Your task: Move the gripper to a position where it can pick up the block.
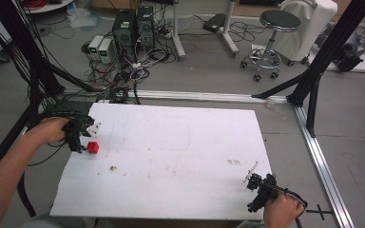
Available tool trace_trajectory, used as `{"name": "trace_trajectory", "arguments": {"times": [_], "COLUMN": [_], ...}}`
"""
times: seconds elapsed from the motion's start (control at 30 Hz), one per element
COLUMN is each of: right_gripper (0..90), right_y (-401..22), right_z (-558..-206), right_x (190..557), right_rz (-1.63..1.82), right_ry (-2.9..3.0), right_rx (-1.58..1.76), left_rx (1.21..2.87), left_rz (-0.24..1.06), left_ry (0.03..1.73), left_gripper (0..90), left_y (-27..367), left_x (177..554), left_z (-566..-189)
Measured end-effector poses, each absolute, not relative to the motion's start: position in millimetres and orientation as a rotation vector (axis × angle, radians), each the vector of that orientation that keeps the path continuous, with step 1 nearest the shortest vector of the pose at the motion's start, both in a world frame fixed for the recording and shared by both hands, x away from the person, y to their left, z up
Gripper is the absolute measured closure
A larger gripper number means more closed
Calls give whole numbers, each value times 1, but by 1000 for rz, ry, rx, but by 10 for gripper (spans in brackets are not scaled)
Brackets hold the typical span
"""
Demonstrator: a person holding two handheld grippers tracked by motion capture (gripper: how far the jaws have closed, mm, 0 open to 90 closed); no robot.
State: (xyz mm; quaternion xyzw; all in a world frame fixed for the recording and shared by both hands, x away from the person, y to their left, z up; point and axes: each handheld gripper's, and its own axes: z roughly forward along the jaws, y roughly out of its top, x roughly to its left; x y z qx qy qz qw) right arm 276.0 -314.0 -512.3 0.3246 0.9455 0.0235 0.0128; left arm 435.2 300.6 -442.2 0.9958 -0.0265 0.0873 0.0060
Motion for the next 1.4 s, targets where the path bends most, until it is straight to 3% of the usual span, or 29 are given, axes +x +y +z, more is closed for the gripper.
{"name": "trace_trajectory", "arguments": {"times": [0.33, 1.4], "right_gripper": [44, 43], "right_y": [-314, -311], "right_z": [-513, -515], "right_x": [276, 277], "right_rz": [72, 38], "right_ry": [2946, 2961], "right_rx": [1000, 995], "left_rx": [3143, 3187], "left_rz": [231, 62], "left_ry": [-168, -108], "left_gripper": [217, 217], "left_y": [297, 296], "left_x": [446, 462], "left_z": [-458, -501]}}
